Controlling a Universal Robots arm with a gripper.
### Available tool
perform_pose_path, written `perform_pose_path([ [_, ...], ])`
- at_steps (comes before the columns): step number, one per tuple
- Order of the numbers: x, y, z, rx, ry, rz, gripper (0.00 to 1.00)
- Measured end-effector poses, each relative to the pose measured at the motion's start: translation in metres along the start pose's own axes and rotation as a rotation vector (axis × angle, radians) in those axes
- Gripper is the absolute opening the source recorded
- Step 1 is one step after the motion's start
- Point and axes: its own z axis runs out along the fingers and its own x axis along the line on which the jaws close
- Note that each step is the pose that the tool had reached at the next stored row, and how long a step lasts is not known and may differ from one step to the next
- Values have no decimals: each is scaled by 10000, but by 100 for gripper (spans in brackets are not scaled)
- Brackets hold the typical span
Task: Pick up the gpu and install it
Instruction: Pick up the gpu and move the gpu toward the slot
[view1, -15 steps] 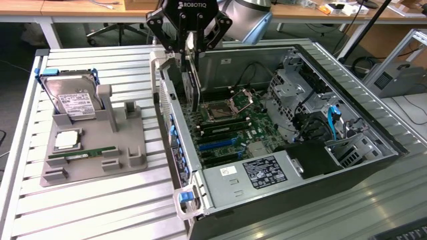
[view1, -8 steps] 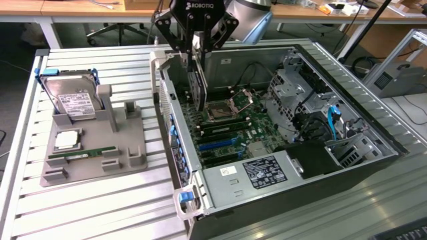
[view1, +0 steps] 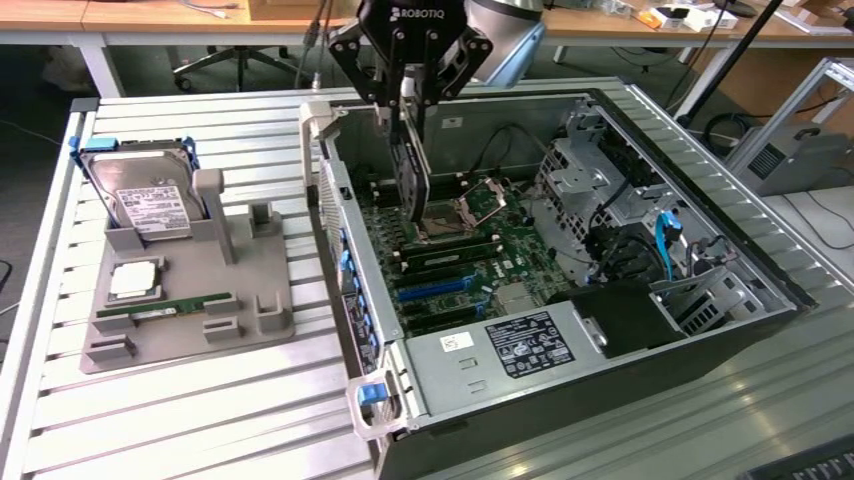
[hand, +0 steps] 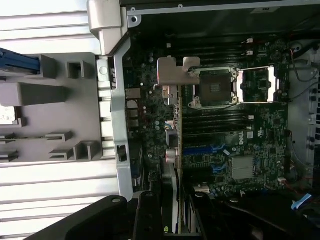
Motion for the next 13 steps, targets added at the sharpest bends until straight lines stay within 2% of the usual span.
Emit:
perform_pose_path([
  [13,-224,20,47,170,-13,-4,27],
])
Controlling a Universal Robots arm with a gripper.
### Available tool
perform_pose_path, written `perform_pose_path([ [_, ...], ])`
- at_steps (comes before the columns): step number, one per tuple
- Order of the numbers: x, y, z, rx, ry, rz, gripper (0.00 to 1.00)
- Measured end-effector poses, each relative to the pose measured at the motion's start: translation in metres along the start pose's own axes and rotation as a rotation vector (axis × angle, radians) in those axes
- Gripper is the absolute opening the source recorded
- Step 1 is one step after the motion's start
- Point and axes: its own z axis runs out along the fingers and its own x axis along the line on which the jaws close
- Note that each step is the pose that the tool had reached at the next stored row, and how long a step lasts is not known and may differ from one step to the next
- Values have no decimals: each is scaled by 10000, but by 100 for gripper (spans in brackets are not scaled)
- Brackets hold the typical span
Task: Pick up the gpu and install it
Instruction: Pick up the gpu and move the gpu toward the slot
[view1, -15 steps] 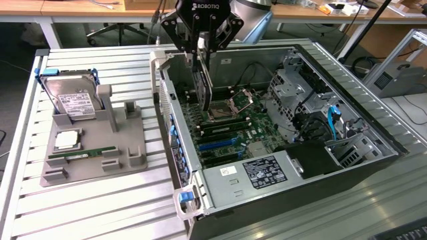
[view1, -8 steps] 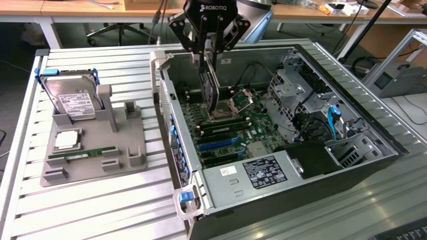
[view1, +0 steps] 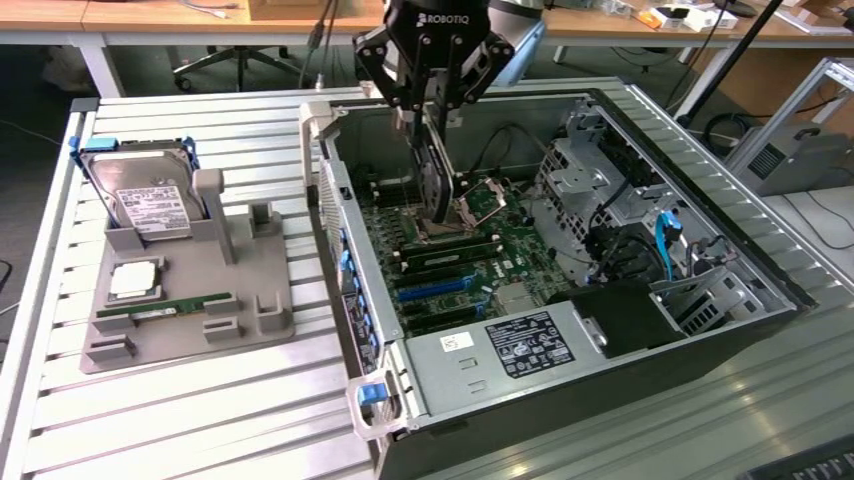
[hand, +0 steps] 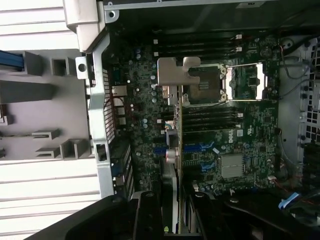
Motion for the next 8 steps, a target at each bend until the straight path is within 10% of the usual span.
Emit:
perform_pose_path([
  [8,-212,18,30,157,-12,-5,27],
])
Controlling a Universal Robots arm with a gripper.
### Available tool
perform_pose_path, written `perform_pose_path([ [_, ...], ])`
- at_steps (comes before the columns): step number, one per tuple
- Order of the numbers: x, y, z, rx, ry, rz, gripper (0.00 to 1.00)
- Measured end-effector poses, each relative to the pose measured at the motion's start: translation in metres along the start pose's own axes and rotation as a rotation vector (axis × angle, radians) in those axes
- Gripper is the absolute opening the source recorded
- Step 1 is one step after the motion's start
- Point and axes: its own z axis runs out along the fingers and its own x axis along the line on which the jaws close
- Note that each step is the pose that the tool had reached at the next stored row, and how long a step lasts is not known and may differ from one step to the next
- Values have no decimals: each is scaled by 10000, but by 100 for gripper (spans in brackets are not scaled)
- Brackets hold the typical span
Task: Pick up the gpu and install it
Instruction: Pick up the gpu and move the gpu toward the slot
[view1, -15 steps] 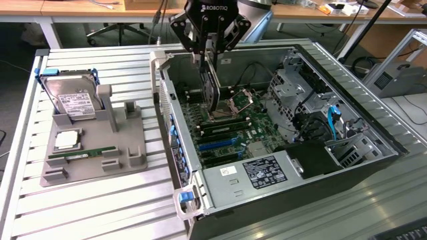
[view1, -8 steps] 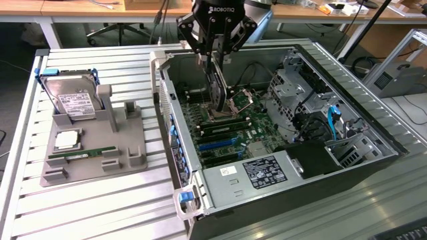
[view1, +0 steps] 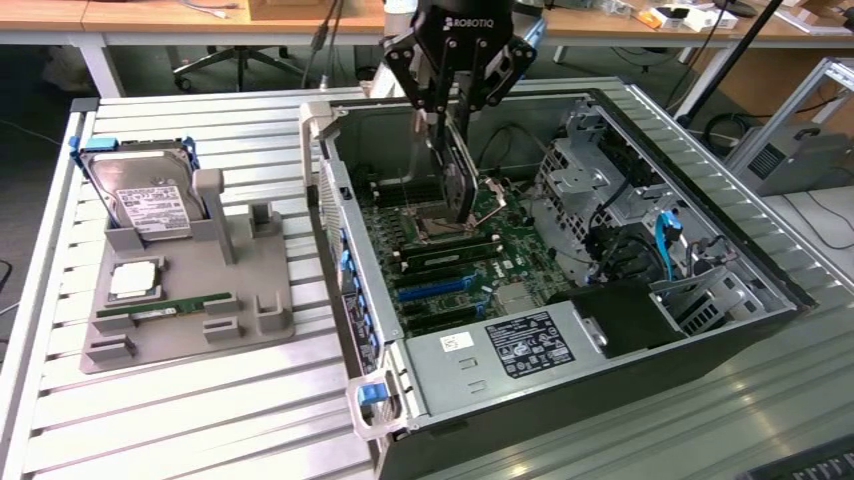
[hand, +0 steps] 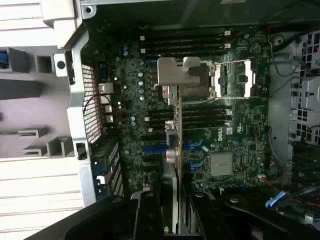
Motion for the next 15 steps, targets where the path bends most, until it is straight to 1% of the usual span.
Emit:
perform_pose_path([
  [4,-94,8,11,65,-4,0,27],
  [5,-130,11,16,91,-7,-1,27],
  [15,-329,29,43,235,-18,-6,27],
])
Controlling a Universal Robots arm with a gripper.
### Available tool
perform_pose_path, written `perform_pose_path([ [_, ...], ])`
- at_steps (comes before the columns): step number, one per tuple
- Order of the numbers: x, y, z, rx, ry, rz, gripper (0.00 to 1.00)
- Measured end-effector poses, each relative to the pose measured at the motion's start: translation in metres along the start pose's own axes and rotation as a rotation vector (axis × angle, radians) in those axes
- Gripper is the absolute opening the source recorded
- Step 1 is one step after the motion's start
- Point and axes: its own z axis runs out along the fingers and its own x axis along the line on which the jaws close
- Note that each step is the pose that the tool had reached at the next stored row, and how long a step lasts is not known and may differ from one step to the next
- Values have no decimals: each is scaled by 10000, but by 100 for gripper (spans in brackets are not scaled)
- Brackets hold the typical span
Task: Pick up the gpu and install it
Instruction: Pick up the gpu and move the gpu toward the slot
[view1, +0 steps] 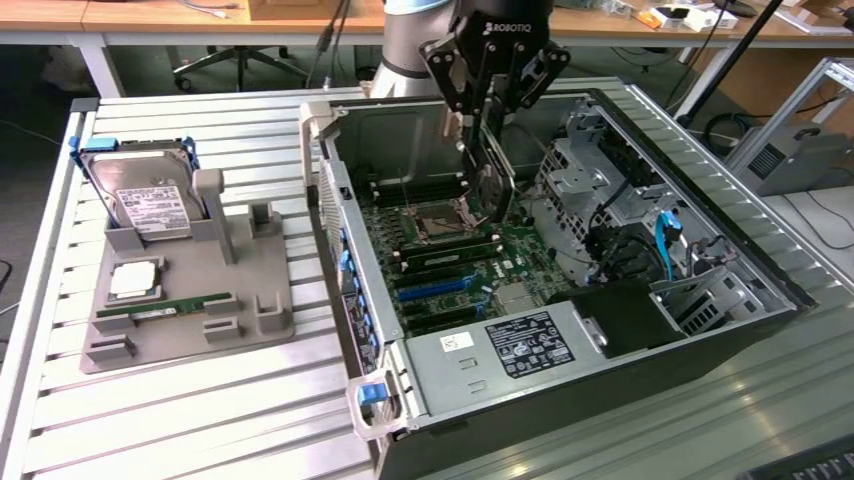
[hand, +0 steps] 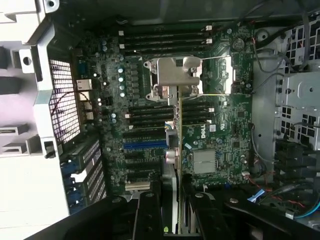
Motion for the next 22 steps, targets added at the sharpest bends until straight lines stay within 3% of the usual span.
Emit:
perform_pose_path([
  [13,-159,17,37,223,-15,-5,27],
  [16,-229,24,50,311,-22,-7,27],
  [22,-282,29,60,367,-27,-9,27],
])
